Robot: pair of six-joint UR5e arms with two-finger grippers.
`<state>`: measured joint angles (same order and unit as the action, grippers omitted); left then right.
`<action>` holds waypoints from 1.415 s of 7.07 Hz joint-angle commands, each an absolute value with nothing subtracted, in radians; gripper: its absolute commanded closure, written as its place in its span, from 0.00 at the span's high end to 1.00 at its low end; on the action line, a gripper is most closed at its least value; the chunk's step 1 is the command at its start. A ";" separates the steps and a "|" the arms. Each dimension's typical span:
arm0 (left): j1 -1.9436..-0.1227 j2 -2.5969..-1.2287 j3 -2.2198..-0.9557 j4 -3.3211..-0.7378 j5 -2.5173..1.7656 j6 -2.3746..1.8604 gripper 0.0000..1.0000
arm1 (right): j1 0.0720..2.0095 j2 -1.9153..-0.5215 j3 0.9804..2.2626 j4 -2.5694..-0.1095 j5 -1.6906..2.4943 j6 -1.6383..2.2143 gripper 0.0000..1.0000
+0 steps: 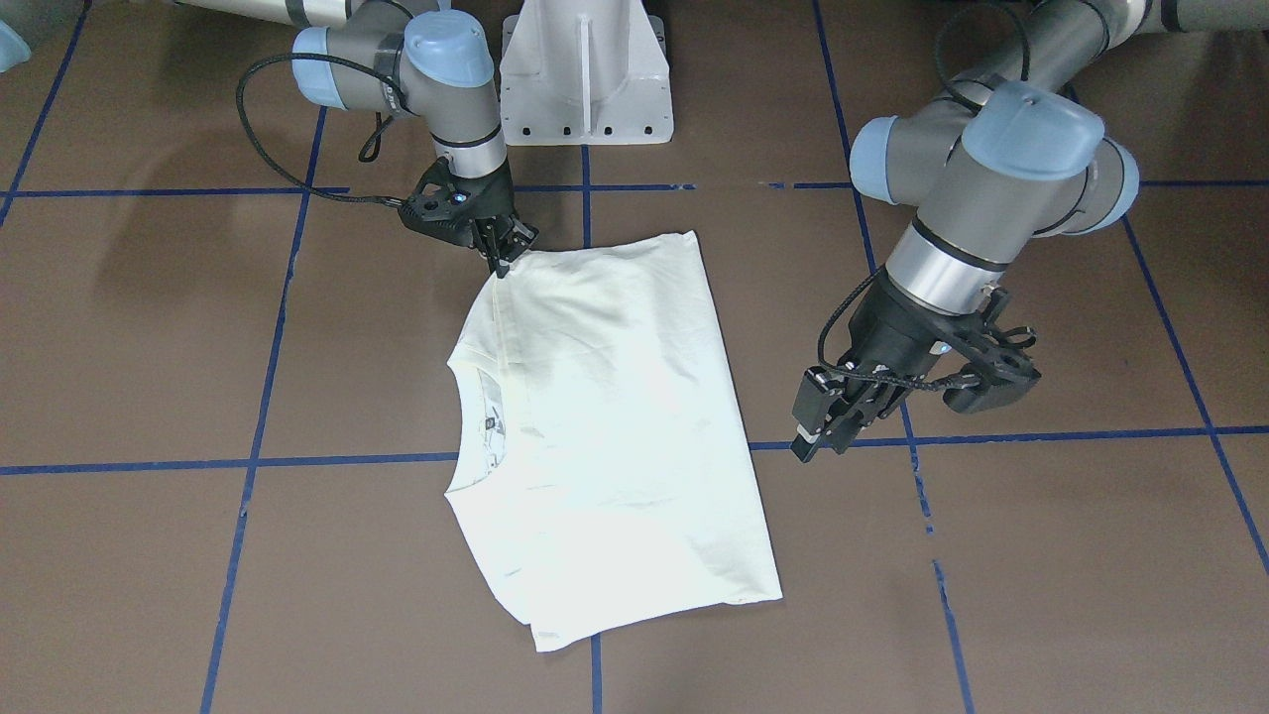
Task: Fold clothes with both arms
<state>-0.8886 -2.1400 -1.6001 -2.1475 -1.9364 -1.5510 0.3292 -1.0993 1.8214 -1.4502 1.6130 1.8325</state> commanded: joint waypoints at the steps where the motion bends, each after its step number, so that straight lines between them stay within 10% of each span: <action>1: -0.751 -1.966 -1.849 -2.117 -1.918 -1.749 0.54 | 0.331 -1.149 1.926 -1.459 1.621 1.829 0.00; 6: -0.281 -1.867 -1.884 -2.111 -1.641 -2.049 0.54 | 0.330 -1.160 1.937 -1.453 1.640 1.829 0.00; 10: -0.273 -1.890 -1.864 -1.990 -1.611 -2.052 0.54 | 0.330 -1.161 1.936 -1.453 1.640 1.827 0.00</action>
<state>-0.2748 -1.8814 -1.8613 -2.0313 -1.6130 -2.0508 0.3298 -1.1601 1.9369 -1.4527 1.6398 1.8270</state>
